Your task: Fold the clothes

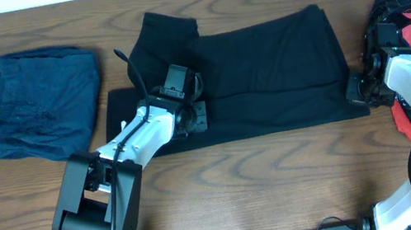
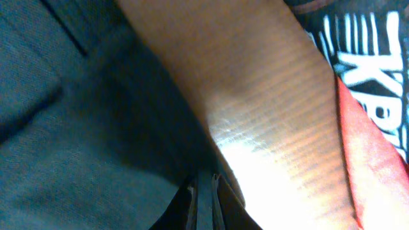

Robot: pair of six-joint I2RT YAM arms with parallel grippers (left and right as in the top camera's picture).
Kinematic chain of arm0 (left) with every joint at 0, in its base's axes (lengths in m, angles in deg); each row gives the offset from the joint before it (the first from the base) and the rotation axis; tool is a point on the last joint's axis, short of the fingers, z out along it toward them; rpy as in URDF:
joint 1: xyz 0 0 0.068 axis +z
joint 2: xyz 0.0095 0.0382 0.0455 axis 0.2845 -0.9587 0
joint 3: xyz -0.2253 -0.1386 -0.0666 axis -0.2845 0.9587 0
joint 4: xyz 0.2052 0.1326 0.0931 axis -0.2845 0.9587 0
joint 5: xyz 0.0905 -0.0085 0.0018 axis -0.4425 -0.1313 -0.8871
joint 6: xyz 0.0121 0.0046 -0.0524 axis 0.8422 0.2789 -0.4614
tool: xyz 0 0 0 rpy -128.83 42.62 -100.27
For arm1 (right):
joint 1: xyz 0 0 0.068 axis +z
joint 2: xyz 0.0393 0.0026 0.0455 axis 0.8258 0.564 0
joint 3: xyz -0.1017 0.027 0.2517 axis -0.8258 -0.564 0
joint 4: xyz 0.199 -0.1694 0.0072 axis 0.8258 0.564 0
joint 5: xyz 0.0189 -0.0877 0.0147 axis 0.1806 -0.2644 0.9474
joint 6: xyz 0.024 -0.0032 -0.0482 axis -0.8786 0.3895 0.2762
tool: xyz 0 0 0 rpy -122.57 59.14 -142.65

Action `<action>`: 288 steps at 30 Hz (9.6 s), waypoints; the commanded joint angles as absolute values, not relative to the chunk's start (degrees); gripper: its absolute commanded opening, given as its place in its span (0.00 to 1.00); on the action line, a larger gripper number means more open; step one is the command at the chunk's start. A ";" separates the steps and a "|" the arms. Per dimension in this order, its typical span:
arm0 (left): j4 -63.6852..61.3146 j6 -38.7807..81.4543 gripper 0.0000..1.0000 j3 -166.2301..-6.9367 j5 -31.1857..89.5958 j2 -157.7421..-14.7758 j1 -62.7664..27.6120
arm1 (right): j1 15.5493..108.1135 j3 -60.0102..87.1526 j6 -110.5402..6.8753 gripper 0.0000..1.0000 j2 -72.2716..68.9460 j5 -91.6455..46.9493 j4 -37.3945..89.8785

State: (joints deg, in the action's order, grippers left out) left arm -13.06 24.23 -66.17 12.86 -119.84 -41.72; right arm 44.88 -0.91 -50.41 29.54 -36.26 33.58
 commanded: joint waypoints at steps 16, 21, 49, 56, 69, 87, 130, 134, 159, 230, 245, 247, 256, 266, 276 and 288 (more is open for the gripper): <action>3.31 20.39 0.43 -63.17 15.96 -123.27 -41.67 | 45.14 -0.97 -46.70 0.14 29.89 -27.08 34.69; 2.72 20.39 0.50 -63.20 15.96 -123.27 -41.67 | 45.21 -0.19 -43.81 0.21 28.27 -21.33 30.78; 1.62 20.39 0.59 -63.20 15.96 -123.27 -41.67 | 45.25 -3.79 -43.18 0.01 28.51 -21.35 20.42; 1.65 20.39 0.59 -63.20 15.96 -123.27 -41.67 | 45.25 -3.79 -43.11 0.04 28.53 -19.89 19.61; 2.13 20.39 0.59 -63.20 15.96 -123.27 -41.70 | 45.12 -8.08 -43.46 0.04 30.54 -30.21 23.02; 12.29 20.36 0.59 -63.20 21.97 -123.25 -43.16 | 43.24 -8.08 -61.30 0.01 28.07 -51.17 38.49; -5.55 41.28 0.90 -86.39 16.57 -123.40 -20.28 | 44.07 -8.06 -46.19 0.25 3.97 -19.43 33.14; -8.91 41.30 0.89 -87.33 14.34 -127.82 -20.28 | 44.07 -8.06 -46.17 0.25 3.97 -19.45 33.40; -10.97 42.99 0.58 -87.09 10.06 -134.84 -20.43 | 44.07 -8.06 -46.19 0.29 3.97 -20.09 33.49; -5.90 34.75 0.06 -86.87 10.08 -134.53 -20.45 | 55.31 33.01 -45.84 0.07 57.86 -28.02 29.90; -4.06 34.75 0.06 -86.87 10.12 -129.52 -20.45 | 54.10 33.08 -49.30 0.01 50.96 -37.20 34.32; -2.64 34.55 0.06 -86.87 10.12 -127.45 -20.45 | 53.76 33.08 -49.28 0.01 48.73 -38.01 35.89; 7.55 29.85 0.06 -86.87 10.12 -114.38 -20.45 | 52.66 33.08 -49.28 0.01 42.04 -39.28 47.10; 22.41 28.28 0.06 -86.82 10.15 -109.11 -20.45 | 52.55 33.08 -49.28 0.01 39.13 -41.77 62.86; 34.37 26.99 0.06 -86.69 10.78 -109.11 -20.47 | 52.29 33.06 -49.30 0.01 39.09 -47.43 72.28; 38.34 27.03 0.06 -80.55 15.35 -109.11 -20.47 | 51.55 32.34 -49.28 0.01 39.11 -48.59 79.04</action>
State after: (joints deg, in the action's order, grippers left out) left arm 37.91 27.51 -82.52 13.86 -109.24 -20.50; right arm 53.01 32.88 -48.42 40.75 -45.77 78.36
